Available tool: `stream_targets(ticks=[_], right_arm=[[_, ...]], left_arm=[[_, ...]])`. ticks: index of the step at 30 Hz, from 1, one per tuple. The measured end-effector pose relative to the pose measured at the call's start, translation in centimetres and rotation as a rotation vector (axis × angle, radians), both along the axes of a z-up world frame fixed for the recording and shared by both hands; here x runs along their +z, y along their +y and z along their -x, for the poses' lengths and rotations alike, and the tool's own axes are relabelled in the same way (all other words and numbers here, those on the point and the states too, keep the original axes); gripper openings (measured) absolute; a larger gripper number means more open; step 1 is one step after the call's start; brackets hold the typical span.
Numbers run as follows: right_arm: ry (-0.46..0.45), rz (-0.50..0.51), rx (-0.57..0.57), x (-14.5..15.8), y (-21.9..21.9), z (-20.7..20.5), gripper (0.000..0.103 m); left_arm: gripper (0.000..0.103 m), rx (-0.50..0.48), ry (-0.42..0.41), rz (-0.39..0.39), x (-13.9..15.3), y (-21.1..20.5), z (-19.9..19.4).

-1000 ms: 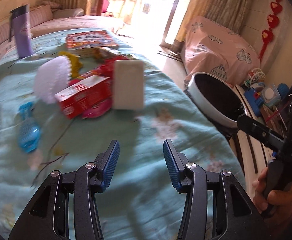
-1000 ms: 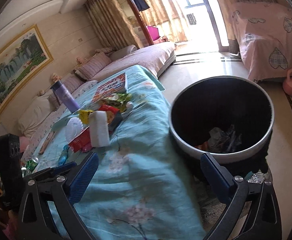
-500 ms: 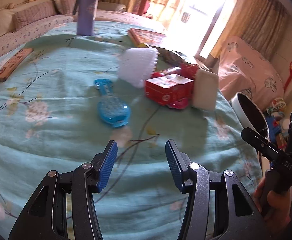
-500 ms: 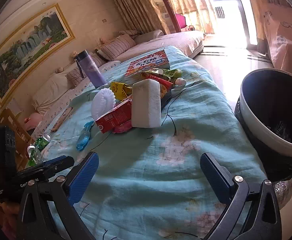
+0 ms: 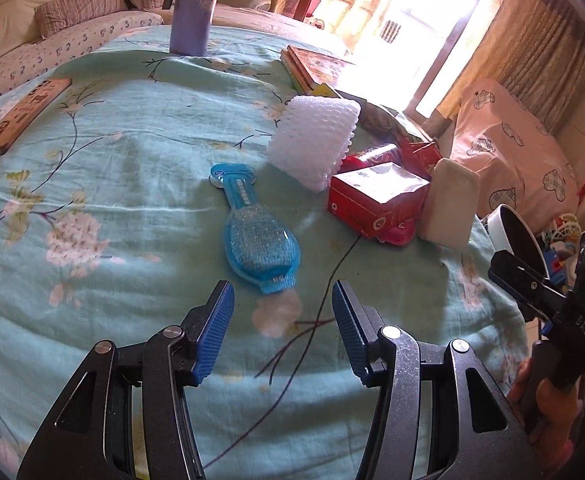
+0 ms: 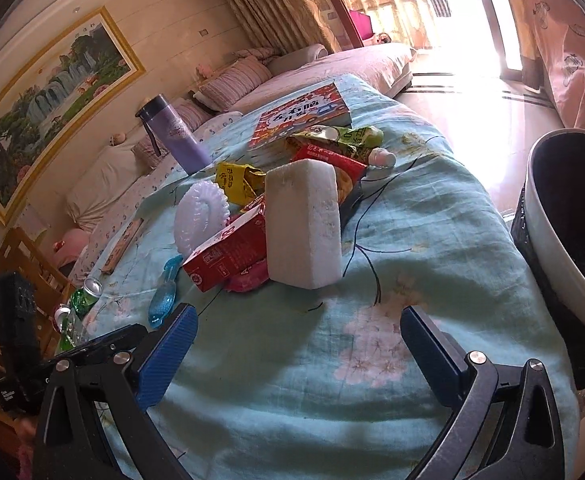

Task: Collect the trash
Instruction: 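Grasp the blue plastic brush with the left tool while the right tool grasps the white sponge block, then carry the brush and sponge block over the trash bin with both tools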

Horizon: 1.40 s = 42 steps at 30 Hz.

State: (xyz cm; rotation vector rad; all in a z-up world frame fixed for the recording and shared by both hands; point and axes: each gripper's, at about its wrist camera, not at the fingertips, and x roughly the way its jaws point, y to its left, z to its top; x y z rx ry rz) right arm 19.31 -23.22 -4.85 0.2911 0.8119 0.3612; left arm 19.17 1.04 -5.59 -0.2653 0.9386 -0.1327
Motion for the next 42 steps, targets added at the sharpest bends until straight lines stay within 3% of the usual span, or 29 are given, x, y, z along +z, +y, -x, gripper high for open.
stream_targets(ticks=[7,10,13,14,15,27,42], right_arm=[[-0.025,-0.001,0.006,0.2,0.1,-2.3,0.099],[-0.018,0.005,0.014,-0.2,0.3,-3.6,0.091],[0.001,0.011,0.04,-0.8,0.9,-4.7,0.07],[0.007,0.019,0.045,-0.9,1.1,-4.8,0.052],[0.011,0.023,0.049,-1.0,1.1,-4.9,0.039],[-0.038,0.016,0.035,0.8,-0.8,-0.1,0.035],[-0.089,0.033,-0.09,3.0,-7.2,5.2,0.035]], left_arm=[[0.059,0.02,0.02,-0.056,-0.5,-0.6,-3.0],[0.059,0.014,0.036,-0.075,-1.3,-0.7,-3.9],[0.058,-0.003,0.011,-0.131,-1.4,-1.4,-4.1],[0.05,-0.006,0.006,-0.143,-1.4,-1.6,-4.1],[0.049,-0.01,-0.001,-0.151,-1.4,-1.7,-4.1],[0.048,-0.065,-0.081,-0.096,0.6,-2.6,0.1],[0.048,-0.31,-0.161,-0.098,3.7,-12.2,4.1]])
